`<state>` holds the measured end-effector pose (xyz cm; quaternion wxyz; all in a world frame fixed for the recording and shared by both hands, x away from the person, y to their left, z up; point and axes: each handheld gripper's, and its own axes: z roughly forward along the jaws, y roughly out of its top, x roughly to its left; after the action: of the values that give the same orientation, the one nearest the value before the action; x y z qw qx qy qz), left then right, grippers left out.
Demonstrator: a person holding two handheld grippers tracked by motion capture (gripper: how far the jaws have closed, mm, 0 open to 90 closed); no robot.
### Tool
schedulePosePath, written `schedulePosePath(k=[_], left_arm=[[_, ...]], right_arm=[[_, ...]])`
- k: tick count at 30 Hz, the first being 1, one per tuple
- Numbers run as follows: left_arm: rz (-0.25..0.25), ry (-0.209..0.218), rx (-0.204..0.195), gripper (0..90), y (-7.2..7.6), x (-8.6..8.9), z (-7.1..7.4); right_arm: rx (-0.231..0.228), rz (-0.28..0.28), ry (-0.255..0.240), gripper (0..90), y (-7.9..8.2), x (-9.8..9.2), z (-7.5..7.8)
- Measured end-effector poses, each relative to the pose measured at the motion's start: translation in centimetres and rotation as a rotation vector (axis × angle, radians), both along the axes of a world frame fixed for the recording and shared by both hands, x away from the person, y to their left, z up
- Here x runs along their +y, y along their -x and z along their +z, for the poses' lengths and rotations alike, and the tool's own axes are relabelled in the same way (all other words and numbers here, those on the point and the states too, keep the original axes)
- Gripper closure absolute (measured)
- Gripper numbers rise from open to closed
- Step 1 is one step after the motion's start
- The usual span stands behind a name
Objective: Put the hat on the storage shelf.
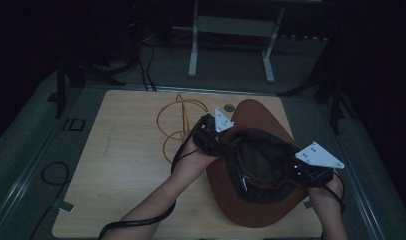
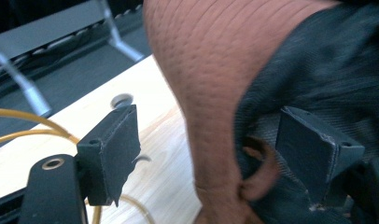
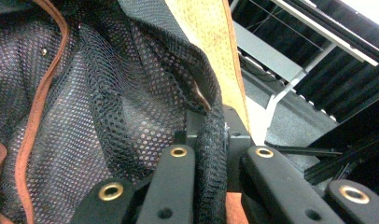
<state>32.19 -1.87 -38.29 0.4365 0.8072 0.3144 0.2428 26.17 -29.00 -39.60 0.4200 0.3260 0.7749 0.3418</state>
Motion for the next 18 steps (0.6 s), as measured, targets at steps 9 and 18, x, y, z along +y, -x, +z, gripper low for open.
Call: schedulePosePath(k=[9,18], left_arm=[[-0.008,-0.057,0.050,41.7,-0.5,-1.1,0.0],[0.010,-0.056,0.039,81.3,-0.7,-1.4,0.2]], right_arm=[[-0.023,0.014,0.002,85.3,0.6,0.4,0.5],[-0.048,0.030,0.004,85.1,1.7,1.3,1.3]])
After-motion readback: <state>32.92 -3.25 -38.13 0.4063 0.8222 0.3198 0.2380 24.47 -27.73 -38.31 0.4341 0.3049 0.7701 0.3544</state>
